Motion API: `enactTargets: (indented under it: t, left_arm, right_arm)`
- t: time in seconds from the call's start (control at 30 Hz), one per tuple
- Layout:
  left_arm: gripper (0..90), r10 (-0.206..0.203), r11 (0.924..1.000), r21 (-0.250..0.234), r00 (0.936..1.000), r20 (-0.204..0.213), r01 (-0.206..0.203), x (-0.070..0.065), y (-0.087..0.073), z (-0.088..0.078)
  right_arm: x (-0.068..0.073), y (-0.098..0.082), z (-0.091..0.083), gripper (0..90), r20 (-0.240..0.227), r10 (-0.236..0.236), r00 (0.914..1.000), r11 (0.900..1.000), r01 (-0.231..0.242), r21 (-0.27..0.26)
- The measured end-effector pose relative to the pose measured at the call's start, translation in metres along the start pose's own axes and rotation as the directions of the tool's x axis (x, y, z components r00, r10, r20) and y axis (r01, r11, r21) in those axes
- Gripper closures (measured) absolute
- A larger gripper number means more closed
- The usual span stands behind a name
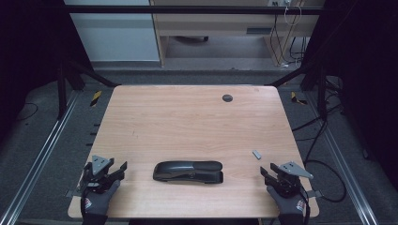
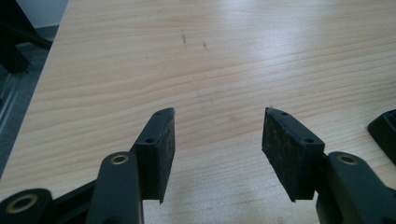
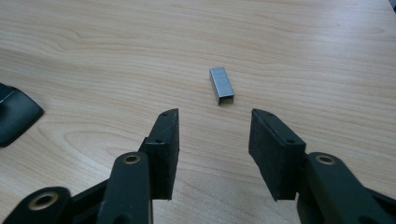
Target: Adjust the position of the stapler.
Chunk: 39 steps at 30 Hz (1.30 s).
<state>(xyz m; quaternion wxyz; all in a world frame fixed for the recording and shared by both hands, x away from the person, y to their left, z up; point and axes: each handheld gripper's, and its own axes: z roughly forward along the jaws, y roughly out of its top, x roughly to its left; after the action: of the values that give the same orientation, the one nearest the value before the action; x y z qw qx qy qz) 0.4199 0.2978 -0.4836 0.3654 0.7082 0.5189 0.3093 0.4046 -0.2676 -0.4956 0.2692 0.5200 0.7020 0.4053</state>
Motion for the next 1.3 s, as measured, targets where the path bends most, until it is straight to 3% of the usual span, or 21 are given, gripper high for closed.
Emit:
enactTargets:
  t: [0.13, 0.33, 0.47, 0.5, 0.63, 0.67, 0.7, 0.73, 0.77, 0.8, 0.83, 0.87, 0.9, 0.93, 0.97, 1.07, 1.1, 1.13, 1.2, 1.23, 1.3]
  left_arm:
    - [43.5, 0.049, 0.9986, -0.019, 0.9988, -0.006, -0.050, -0.008, 0.005, -0.005]
    - [41.7, 0.131, 0.9907, -0.037, 0.9913, 0.007, -0.131, -0.024, 0.016, -0.012]
    - [40.0, 0.229, 0.9726, -0.050, 0.9727, 0.038, -0.227, -0.042, 0.029, -0.021]
    - [39.7, 0.229, 0.9726, -0.050, 0.9727, 0.038, -0.227, -0.042, 0.029, -0.021]
    - [38.2, 0.309, 0.9501, -0.069, 0.9486, 0.070, -0.304, -0.058, 0.043, -0.029]
    - [37.4, 0.352, 0.9354, -0.072, 0.9316, 0.091, -0.346, -0.066, 0.049, -0.035]
    - [37.3, 0.352, 0.9354, -0.072, 0.9316, 0.091, -0.346, -0.066, 0.049, -0.035]
    - [37.2, 0.385, 0.9218, -0.092, 0.9166, 0.107, -0.377, -0.074, 0.053, -0.039]
    - [36.9, 0.401, 0.9152, -0.098, 0.9075, 0.125, -0.391, -0.077, 0.056, -0.042]
    - [36.1, 0.401, 0.9152, -0.098, 0.9075, 0.125, -0.391, -0.077, 0.056, -0.042]
    - [36.1, 0.427, 0.9029, -0.113, 0.8951, 0.128, -0.415, -0.085, 0.060, -0.046]
    - [35.8, 0.427, 0.9029, -0.113, 0.8951, 0.128, -0.415, -0.085, 0.060, -0.046]
    - [35.8, 0.437, 0.8982, -0.119, 0.8900, 0.131, -0.423, -0.089, 0.062, -0.047]
    - [34.5, 0.454, 0.8895, -0.133, 0.8788, 0.147, -0.437, -0.095, 0.065, -0.049]
    - [34.3, 0.466, 0.8836, -0.131, 0.8723, 0.149, -0.450, -0.096, 0.067, -0.051]
    - [33.6, 0.472, 0.8806, -0.130, 0.8674, 0.158, -0.456, -0.100, 0.069, -0.052]
    - [33.4, 0.482, 0.8755, -0.127, 0.8599, 0.167, -0.466, -0.104, 0.071, -0.052]
    - [33.2, 0.482, 0.8755, -0.127, 0.8599, 0.167, -0.466, -0.104, 0.071, -0.052]
    - [32.7, 0.499, 0.8662, -0.125, 0.8469, 0.183, -0.484, -0.110, 0.073, -0.052]
    - [32.6, 0.499, 0.8662, -0.125, 0.8469, 0.183, -0.484, -0.110, 0.073, -0.052]
    - [32.1, 0.518, 0.8555, -0.120, 0.8334, 0.193, -0.504, -0.116, 0.074, -0.052]
  right_arm:
    - [0.001, 0.000, -0.001, 56.8, -0.010, -0.002, 1.0000, 1.000, 0.002, 0.000]
    - [0.005, 0.002, -0.002, 60.1, -0.017, -0.009, 0.9998, 1.000, 0.009, -0.007]
    - [0.010, 0.005, -0.002, 61.9, -0.026, -0.022, 0.9994, 1.000, 0.021, -0.016]
    - [0.011, 0.006, -0.002, 62.1, -0.035, -0.019, 0.9992, 1.000, 0.018, -0.017]
    - [0.014, 0.007, 0.000, 62.6, -0.043, -0.033, 0.9986, 0.999, 0.032, -0.015]
    - [0.016, 0.008, 0.001, 63.1, -0.047, -0.036, 0.9982, 0.999, 0.035, -0.013]
    - [0.016, 0.008, 0.001, 63.1, -0.047, -0.036, 0.9982, 0.999, 0.035, -0.013]
    - [0.017, 0.008, 0.001, 63.2, -0.050, -0.037, 0.9981, 0.999, 0.036, -0.014]
    - [0.018, 0.009, 0.001, 63.2, -0.052, -0.035, 0.9980, 0.999, 0.035, -0.013]
    - [0.019, 0.009, 0.000, 63.3, -0.051, -0.033, 0.9981, 0.999, 0.032, -0.012]
    - [0.019, 0.009, 0.001, 63.3, -0.049, -0.038, 0.9981, 0.999, 0.037, -0.016]
    - [0.019, 0.009, 0.000, 63.4, -0.050, -0.040, 0.9979, 0.999, 0.040, -0.017]
    - [0.019, 0.009, 0.000, 63.4, -0.050, -0.040, 0.9979, 0.999, 0.040, -0.017]
    - [0.020, 0.009, 0.000, 63.5, -0.049, -0.039, 0.9981, 0.999, 0.038, -0.018]
    - [0.020, 0.009, 0.000, 63.5, -0.047, -0.039, 0.9981, 0.999, 0.039, -0.019]
    - [0.021, 0.009, 0.000, 63.6, -0.049, -0.039, 0.9980, 0.999, 0.038, -0.021]
    - [0.021, 0.009, 0.000, 63.6, -0.049, -0.038, 0.9980, 0.999, 0.037, -0.021]
    - [0.021, 0.009, 0.000, 63.6, -0.049, -0.038, 0.9980, 0.999, 0.037, -0.021]
    - [0.022, 0.010, 0.000, 63.7, -0.049, -0.043, 0.9979, 0.999, 0.042, -0.023]
    - [0.022, 0.010, 0.000, 63.7, -0.049, -0.043, 0.9979, 0.999, 0.042, -0.023]
    - [0.024, 0.010, 0.000, 63.7, -0.056, -0.036, 0.9978, 0.999, 0.035, -0.019]
